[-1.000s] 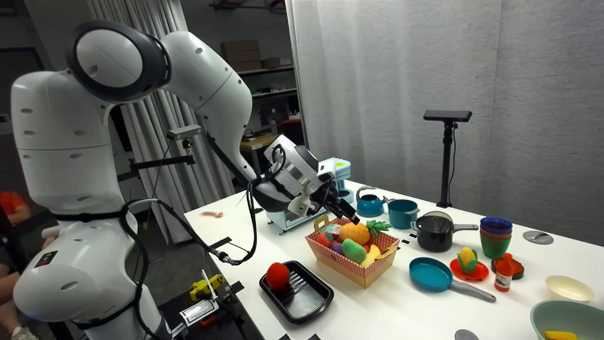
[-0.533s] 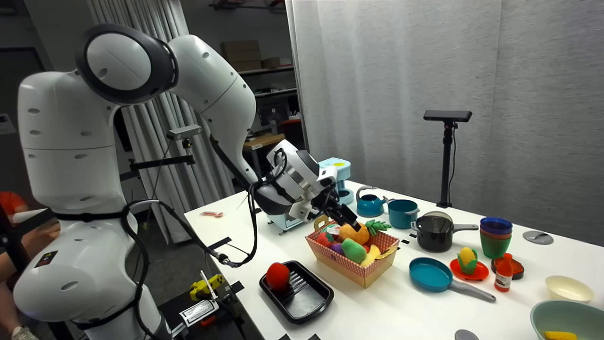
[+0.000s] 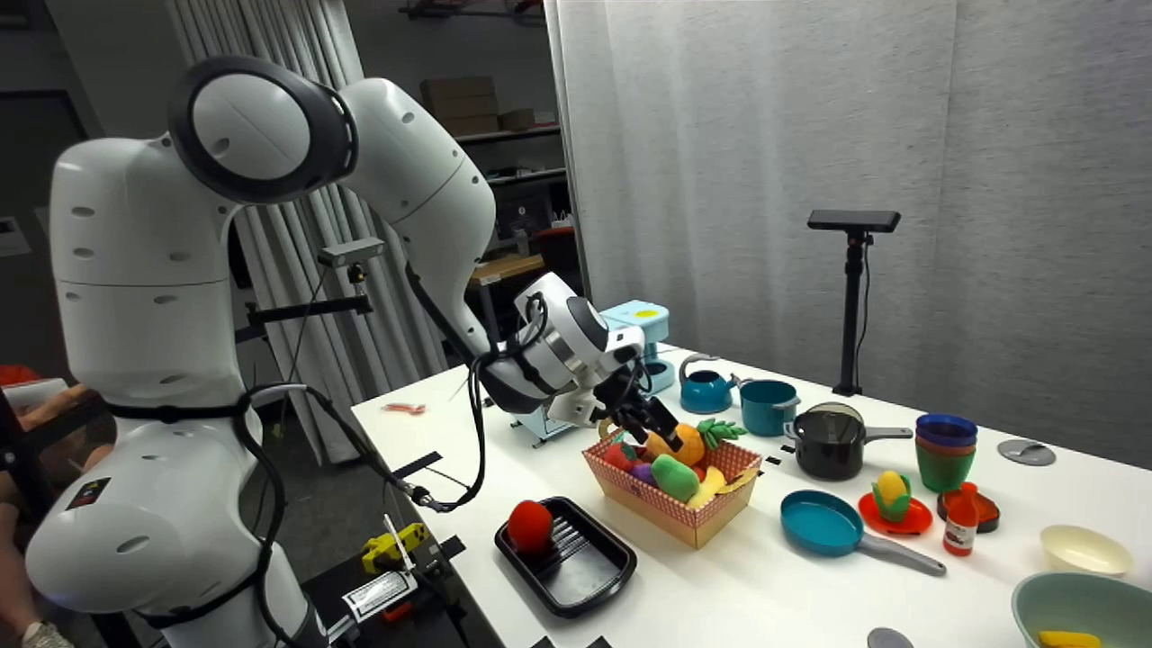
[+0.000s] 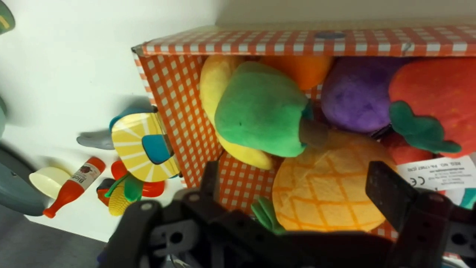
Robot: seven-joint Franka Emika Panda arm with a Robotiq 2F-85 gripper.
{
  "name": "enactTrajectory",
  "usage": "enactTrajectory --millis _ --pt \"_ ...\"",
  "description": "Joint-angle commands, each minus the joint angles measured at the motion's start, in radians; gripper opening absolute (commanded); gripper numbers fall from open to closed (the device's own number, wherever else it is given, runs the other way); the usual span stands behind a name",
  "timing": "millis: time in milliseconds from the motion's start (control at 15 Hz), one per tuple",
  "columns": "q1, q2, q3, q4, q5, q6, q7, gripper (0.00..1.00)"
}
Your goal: Put the pineapple plushy in the box
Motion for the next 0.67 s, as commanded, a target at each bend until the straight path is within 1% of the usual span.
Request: enactTrajectory --millis 0,400,600 --pt "-0.018 0.015 0.020 0.004 0.065 0.029 -0.107 1.00" --pt "-0.022 0.026 0.032 0.005 0.129 0.055 -0.192 1.00" --pt "-0.020 0.027 0.028 0.010 0.118 0.074 -0.194 1.00"
